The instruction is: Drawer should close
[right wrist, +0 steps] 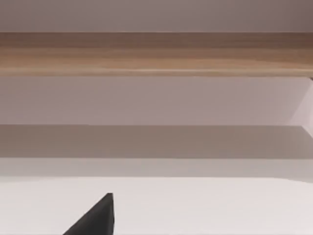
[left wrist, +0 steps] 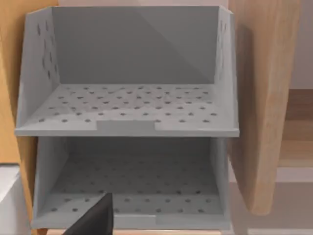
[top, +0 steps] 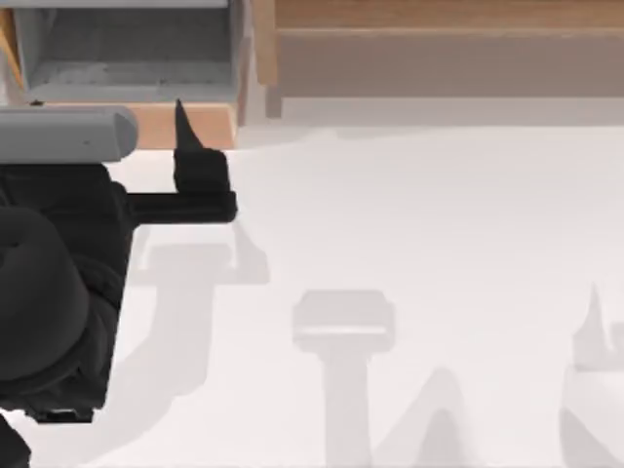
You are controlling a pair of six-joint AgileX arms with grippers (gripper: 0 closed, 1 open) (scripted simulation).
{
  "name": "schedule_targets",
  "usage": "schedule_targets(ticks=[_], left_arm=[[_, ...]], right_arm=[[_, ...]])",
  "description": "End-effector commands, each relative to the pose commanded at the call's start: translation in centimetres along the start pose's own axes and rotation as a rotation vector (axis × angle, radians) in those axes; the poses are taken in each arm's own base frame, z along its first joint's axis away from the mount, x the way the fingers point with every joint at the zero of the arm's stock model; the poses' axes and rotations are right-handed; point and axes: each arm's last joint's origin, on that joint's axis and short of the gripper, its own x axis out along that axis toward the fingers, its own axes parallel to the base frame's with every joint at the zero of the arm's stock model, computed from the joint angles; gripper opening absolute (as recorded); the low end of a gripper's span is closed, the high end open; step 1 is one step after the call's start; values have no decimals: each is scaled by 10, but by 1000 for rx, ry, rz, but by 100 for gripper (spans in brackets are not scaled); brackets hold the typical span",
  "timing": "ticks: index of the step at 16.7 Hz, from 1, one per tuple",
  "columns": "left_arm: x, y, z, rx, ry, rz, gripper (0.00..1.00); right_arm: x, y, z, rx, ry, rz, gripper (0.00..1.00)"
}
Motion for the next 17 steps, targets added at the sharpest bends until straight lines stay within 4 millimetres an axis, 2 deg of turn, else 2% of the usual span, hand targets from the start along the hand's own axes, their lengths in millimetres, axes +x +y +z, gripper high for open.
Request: schedule_targets(ticks=[2, 7, 10, 14, 17], left_arm=[[0, -7, 2, -3, -2, 0, 100], [0, -6, 1, -1, 0, 1, 100], [11, -1, -9, 67, 11, 8, 100], [44, 23, -39, 276, 52, 17, 100], [71, 57, -69, 476, 100, 7, 100]], right_arm=[[0, 0, 0, 0, 0, 0, 100], [0, 0, 0, 0, 0, 0, 100], [0, 0, 0, 0, 0, 0, 100], [0, 0, 0, 0, 0, 0, 100], [0, 0, 0, 0, 0, 0, 100]])
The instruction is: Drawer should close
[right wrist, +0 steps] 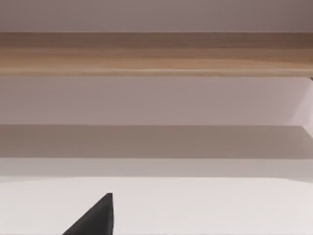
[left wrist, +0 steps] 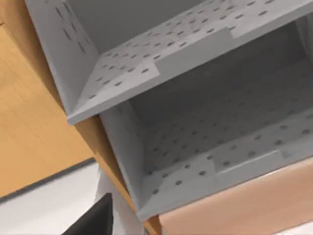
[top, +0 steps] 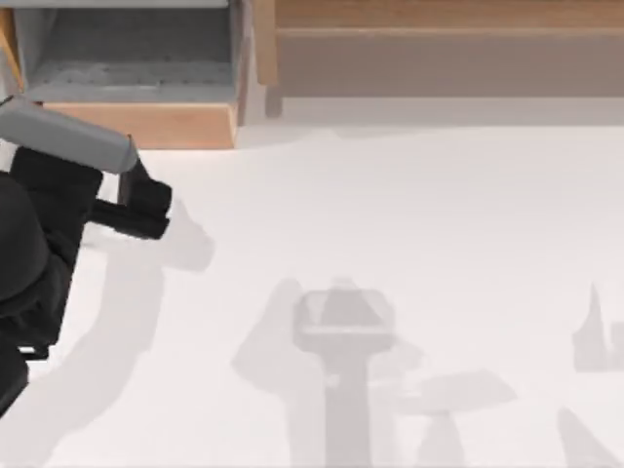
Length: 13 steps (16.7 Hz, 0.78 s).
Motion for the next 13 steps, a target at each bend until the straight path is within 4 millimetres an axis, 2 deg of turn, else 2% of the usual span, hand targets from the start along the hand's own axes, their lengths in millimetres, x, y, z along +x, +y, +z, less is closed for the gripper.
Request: schedule_targets(ticks=[3, 5, 9, 13], left_arm=[[22, 27, -47, 207, 39, -28, 100], [29, 49, -78, 340, 53, -50, 100], [29, 96, -133, 590, 36, -69, 100], [25, 142, -172, 838, -28, -26, 100]], right_arm=[[0, 0, 0, 0, 0, 0, 100], [0, 0, 0, 0, 0, 0, 100], [0, 0, 0, 0, 0, 0, 100], [0, 0, 0, 0, 0, 0, 100]])
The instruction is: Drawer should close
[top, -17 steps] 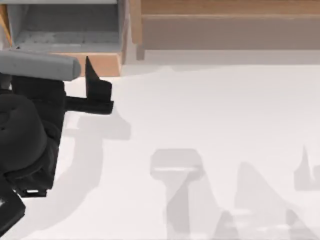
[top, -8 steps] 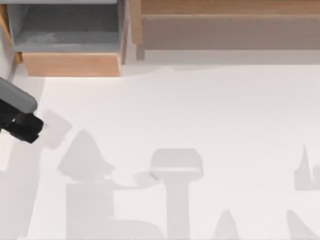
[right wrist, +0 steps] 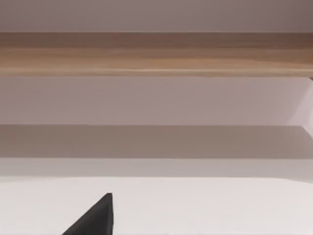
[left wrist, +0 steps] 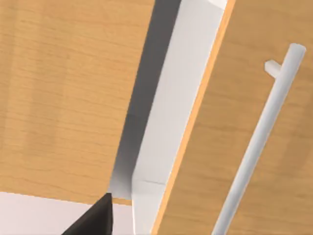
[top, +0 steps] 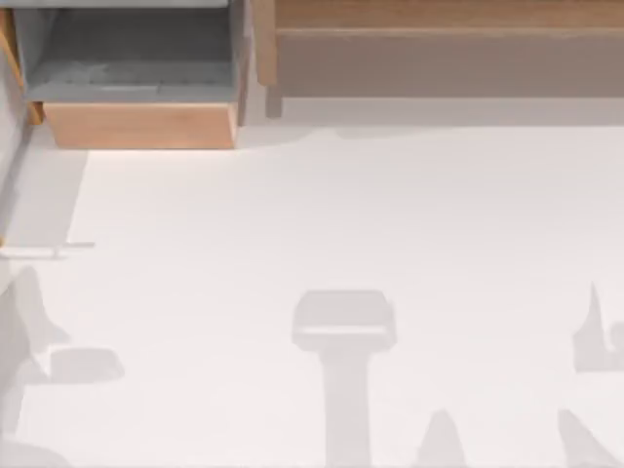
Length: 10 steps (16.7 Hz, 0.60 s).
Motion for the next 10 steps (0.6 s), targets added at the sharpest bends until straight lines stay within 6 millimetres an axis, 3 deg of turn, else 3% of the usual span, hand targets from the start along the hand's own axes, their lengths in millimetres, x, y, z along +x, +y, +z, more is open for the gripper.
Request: schedule_targets(ticks=[5, 10], left_arm=[[-4, 10, -47, 238, -24, 90, 100], [-5, 11, -51, 256, -26, 98, 100]], right_arm=[[0, 0, 0, 0, 0, 0, 100], [0, 0, 0, 0, 0, 0, 100]])
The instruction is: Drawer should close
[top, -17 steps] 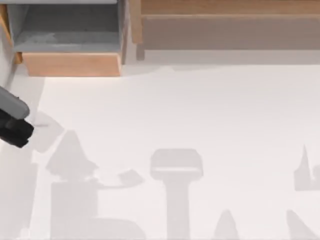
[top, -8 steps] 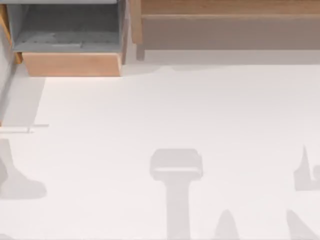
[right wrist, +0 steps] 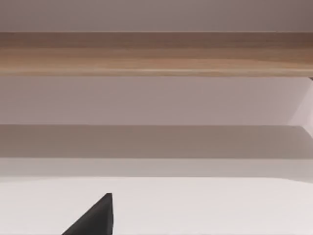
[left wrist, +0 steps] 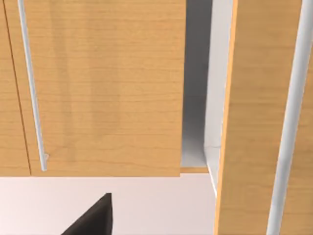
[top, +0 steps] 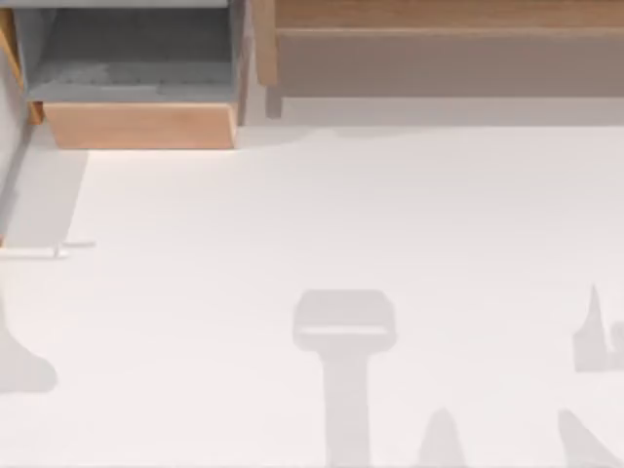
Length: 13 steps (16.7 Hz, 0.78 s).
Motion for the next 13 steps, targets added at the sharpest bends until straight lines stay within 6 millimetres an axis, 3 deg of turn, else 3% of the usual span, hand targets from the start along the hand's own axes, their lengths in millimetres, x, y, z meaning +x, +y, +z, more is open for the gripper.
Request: schedule_targets(ticks=[7, 11, 13], left_arm=[[24, 0, 0, 0, 0, 0, 100], [25, 0, 0, 0, 0, 0, 100], [25, 0, 0, 0, 0, 0, 85]], right_arm=[[0, 0, 0, 0, 0, 0, 100], [0, 0, 0, 0, 0, 0, 100], [0, 0, 0, 0, 0, 0, 100]])
